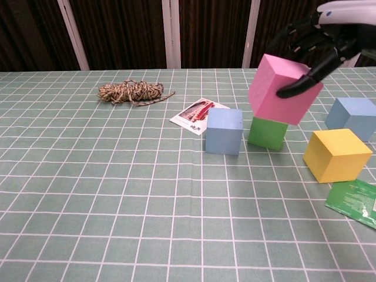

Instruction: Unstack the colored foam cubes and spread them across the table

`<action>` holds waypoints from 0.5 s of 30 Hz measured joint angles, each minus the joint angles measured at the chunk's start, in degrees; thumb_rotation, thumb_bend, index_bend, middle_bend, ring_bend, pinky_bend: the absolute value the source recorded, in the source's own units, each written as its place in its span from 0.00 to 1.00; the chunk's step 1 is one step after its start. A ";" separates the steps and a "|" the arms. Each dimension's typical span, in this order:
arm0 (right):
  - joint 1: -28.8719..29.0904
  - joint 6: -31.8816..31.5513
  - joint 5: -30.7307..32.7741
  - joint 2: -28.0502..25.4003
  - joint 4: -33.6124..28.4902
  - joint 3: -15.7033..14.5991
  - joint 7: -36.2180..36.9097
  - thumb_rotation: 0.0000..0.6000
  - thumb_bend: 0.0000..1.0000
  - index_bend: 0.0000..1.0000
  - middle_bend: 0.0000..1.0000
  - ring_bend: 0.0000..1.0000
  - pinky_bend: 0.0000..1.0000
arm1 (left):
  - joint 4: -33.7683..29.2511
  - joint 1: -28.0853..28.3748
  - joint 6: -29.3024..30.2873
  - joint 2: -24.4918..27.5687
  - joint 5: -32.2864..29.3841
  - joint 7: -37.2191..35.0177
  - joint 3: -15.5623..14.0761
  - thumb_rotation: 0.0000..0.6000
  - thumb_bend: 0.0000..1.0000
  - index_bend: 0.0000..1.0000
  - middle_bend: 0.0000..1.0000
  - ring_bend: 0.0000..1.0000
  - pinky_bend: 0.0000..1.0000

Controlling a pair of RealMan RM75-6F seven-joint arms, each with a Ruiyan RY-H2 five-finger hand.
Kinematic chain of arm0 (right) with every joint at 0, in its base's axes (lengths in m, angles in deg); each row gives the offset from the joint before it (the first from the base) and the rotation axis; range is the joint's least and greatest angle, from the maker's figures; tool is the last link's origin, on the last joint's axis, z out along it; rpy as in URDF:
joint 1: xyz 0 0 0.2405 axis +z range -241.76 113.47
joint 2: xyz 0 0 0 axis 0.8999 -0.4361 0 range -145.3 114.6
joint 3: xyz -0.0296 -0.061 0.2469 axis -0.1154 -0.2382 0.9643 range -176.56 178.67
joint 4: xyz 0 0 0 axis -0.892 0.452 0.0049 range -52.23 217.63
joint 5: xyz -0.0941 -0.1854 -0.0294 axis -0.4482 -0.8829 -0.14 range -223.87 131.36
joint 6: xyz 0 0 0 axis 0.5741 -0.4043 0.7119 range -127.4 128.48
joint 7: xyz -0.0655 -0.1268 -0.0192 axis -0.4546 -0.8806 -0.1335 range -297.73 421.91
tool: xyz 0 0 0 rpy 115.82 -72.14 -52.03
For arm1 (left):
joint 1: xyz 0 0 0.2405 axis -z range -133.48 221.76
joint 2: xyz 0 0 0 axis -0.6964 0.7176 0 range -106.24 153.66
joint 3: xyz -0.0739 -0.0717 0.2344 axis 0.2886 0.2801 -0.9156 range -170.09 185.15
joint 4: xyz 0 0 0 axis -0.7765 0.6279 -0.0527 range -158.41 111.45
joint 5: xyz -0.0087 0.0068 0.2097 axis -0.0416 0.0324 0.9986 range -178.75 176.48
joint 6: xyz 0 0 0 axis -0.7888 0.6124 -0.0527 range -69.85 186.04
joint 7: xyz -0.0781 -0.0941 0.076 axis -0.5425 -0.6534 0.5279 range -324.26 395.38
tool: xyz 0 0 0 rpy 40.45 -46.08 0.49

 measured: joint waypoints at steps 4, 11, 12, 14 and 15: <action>-3.43 1.08 -6.88 -0.63 -0.47 -3.93 3.78 1.00 0.13 0.26 0.65 0.31 0.00 | 0.09 -0.24 0.36 0.22 0.29 -0.82 -0.02 1.00 0.20 0.21 0.00 0.00 0.08; -7.52 0.51 -17.00 2.24 0.68 -9.87 4.75 1.00 0.13 0.26 0.65 0.31 0.00 | 0.14 -0.39 0.27 0.76 0.03 -1.92 0.09 1.00 0.20 0.21 0.00 0.00 0.08; -7.86 0.34 -17.72 3.01 1.00 -10.49 4.40 1.00 0.13 0.26 0.65 0.31 0.00 | 0.14 -0.39 0.25 0.80 0.01 -1.99 0.10 1.00 0.20 0.21 0.00 0.00 0.08; -8.43 0.28 -18.73 4.74 1.83 -11.90 3.41 1.00 0.13 0.26 0.65 0.31 0.00 | 0.13 -0.42 0.28 0.86 0.00 -2.10 0.11 1.00 0.20 0.21 0.00 0.00 0.08; -8.59 0.41 -18.96 5.47 2.23 -12.44 2.99 1.00 0.13 0.26 0.65 0.31 0.00 | 0.13 -0.46 0.35 0.88 0.01 -2.15 0.11 1.00 0.20 0.21 0.00 0.00 0.08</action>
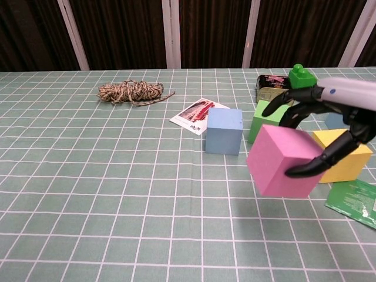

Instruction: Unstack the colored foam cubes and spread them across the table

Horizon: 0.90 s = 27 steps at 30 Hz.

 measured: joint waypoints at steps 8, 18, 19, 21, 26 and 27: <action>-0.74 0.50 -1.06 8.33 6.23 -1.51 -4.02 1.00 0.13 0.26 0.65 0.31 0.00 | 0.02 -0.03 0.16 -0.08 0.19 0.23 -0.10 1.00 0.20 0.21 0.00 0.00 0.08; -1.50 -0.74 -2.45 14.71 8.82 -0.62 -6.91 1.00 0.13 0.26 0.60 0.28 0.00 | -0.02 0.21 -0.20 -0.18 0.12 0.77 -0.20 1.00 0.20 0.21 0.00 0.00 0.08; -1.53 -0.80 -2.51 15.07 8.95 -0.49 -7.37 1.00 0.13 0.26 0.56 0.26 0.00 | -0.01 0.19 -0.15 -0.18 0.09 0.70 -0.16 1.00 0.20 0.21 0.00 0.00 0.08; -1.56 -0.67 -2.34 15.38 8.97 -0.41 -7.94 1.00 0.13 0.23 0.44 0.22 0.00 | 0.02 0.19 -0.15 -0.15 -0.10 0.52 -0.04 1.00 0.20 0.21 0.00 0.00 0.08; -1.35 0.39 -1.10 15.98 8.61 0.00 -9.08 1.00 0.13 0.08 0.13 0.05 0.00 | 0.06 0.30 -0.40 -0.12 0.02 0.62 -0.15 1.00 0.20 0.21 0.00 0.00 0.08; -1.27 0.55 -1.05 16.07 8.69 0.07 -9.41 1.00 0.13 0.06 0.09 0.03 0.00 | 0.05 0.28 -0.34 -0.11 0.07 0.62 -0.17 1.00 0.20 0.21 0.00 0.00 0.08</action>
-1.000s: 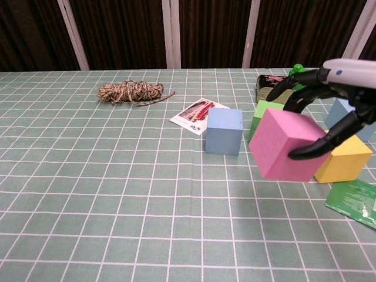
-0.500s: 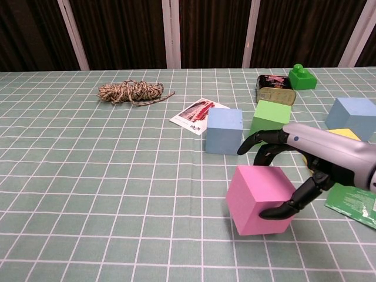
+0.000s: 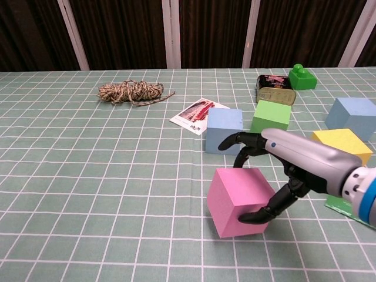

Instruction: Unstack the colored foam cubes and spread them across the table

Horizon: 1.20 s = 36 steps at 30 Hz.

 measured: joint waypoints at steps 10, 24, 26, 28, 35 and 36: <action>0.35 -0.38 0.30 -5.12 -3.59 1.64 -2.83 1.00 0.13 0.00 0.00 0.00 0.00 | 0.09 -0.08 0.11 0.21 -0.31 -0.68 0.24 1.00 0.20 0.21 0.00 0.00 0.08; -7.79 -9.75 -8.40 -25.64 -9.57 1.12 5.96 1.00 0.13 0.00 0.00 0.00 0.00 | 0.47 -0.18 0.74 -0.28 1.23 -0.36 -0.28 1.00 0.20 0.19 0.00 0.00 0.08; -9.93 -11.46 -12.76 -27.37 -8.40 -0.94 7.67 1.00 0.13 0.00 0.00 0.00 0.00 | 0.53 -0.28 0.97 -0.52 1.64 0.10 -0.55 1.00 0.20 0.19 0.00 0.00 0.08; -12.43 -13.75 -17.27 -28.83 -6.42 -3.22 10.40 1.00 0.13 0.00 0.00 0.00 0.00 | 0.57 -0.38 1.17 -0.68 2.07 0.38 -0.79 1.00 0.19 0.19 0.00 0.00 0.08; -19.77 -22.34 -26.74 -29.64 3.09 -7.17 12.83 1.00 0.13 0.00 0.00 0.00 0.00 | 1.30 -0.69 1.67 -1.04 4.60 0.37 -2.04 1.00 0.19 0.18 0.00 0.00 0.08; -20.71 -23.38 -27.14 -29.43 4.45 -7.42 11.79 1.00 0.13 0.00 0.00 0.00 0.00 | 1.37 -0.71 1.64 -1.05 4.74 0.41 -2.15 1.00 0.19 0.18 0.00 0.00 0.08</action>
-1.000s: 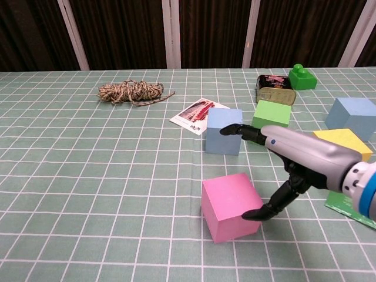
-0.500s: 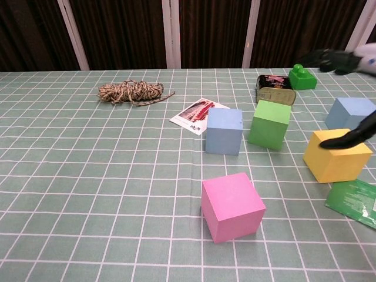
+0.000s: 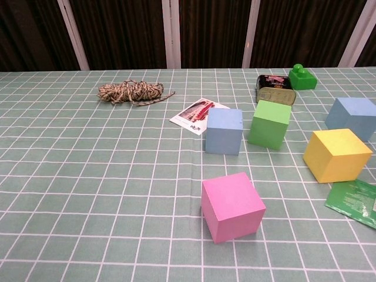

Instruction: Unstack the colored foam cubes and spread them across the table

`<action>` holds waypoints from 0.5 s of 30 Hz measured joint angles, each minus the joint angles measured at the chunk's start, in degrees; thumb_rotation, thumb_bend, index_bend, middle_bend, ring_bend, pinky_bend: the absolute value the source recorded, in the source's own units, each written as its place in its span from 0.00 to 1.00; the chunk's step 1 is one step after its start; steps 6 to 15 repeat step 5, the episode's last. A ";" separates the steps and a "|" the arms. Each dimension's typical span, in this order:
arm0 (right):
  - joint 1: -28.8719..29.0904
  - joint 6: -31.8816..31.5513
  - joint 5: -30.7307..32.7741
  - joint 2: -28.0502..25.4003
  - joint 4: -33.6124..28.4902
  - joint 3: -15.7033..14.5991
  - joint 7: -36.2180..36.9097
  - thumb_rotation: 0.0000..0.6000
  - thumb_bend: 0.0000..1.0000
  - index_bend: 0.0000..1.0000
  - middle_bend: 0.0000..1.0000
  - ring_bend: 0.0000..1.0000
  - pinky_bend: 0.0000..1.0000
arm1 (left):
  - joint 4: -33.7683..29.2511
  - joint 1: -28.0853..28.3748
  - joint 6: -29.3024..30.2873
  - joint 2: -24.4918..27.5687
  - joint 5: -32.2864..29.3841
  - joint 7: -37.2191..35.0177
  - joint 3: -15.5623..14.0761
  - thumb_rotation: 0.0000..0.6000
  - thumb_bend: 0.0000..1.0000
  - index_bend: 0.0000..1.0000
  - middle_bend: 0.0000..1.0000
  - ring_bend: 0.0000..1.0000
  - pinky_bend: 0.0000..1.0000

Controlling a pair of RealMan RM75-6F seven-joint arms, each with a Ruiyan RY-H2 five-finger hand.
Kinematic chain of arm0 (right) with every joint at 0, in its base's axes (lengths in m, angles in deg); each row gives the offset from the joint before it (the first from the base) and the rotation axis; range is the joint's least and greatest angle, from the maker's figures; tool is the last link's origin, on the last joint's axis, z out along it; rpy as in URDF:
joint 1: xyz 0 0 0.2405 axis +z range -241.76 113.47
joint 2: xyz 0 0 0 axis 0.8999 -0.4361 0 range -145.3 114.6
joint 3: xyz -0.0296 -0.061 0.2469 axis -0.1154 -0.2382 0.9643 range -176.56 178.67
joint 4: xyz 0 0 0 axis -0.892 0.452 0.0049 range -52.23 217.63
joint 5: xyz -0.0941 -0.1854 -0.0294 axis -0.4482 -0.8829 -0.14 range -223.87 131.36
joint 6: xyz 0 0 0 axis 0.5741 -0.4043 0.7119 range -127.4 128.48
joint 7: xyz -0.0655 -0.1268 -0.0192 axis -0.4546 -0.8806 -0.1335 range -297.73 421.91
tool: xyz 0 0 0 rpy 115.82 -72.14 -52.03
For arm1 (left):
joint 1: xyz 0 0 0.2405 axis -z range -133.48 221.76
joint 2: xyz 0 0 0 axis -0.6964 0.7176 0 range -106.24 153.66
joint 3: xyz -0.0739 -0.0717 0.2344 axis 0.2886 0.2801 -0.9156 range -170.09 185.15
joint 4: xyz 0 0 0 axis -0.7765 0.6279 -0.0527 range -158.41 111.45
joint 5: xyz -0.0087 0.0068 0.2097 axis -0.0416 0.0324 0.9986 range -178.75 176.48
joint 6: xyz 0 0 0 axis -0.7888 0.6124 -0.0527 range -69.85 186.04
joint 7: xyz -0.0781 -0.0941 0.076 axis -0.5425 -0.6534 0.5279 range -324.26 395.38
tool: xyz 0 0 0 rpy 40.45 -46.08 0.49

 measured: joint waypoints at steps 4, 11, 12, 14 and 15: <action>-4.35 -4.91 -1.28 1.06 4.69 -0.40 -4.71 1.00 0.13 0.00 0.00 0.00 0.00 | 0.19 -0.10 -0.04 0.03 0.55 0.36 -0.38 1.00 0.19 0.18 0.00 0.00 0.08; -4.68 -5.40 -1.33 1.18 4.76 -0.32 -5.12 1.00 0.13 0.00 0.00 0.00 0.00 | 0.21 -0.14 -0.04 0.07 0.56 0.35 -0.41 1.00 0.19 0.18 0.00 0.00 0.08; -4.68 -5.40 -1.33 1.18 4.76 -0.32 -5.12 1.00 0.13 0.00 0.00 0.00 0.00 | 0.21 -0.14 -0.04 0.07 0.56 0.35 -0.41 1.00 0.19 0.18 0.00 0.00 0.08; -4.68 -5.40 -1.33 1.18 4.76 -0.32 -5.12 1.00 0.13 0.00 0.00 0.00 0.00 | 0.21 -0.14 -0.04 0.07 0.56 0.35 -0.41 1.00 0.19 0.18 0.00 0.00 0.08; -4.68 -5.40 -1.33 1.18 4.76 -0.32 -5.12 1.00 0.13 0.00 0.00 0.00 0.00 | 0.21 -0.14 -0.04 0.07 0.56 0.35 -0.41 1.00 0.19 0.18 0.00 0.00 0.08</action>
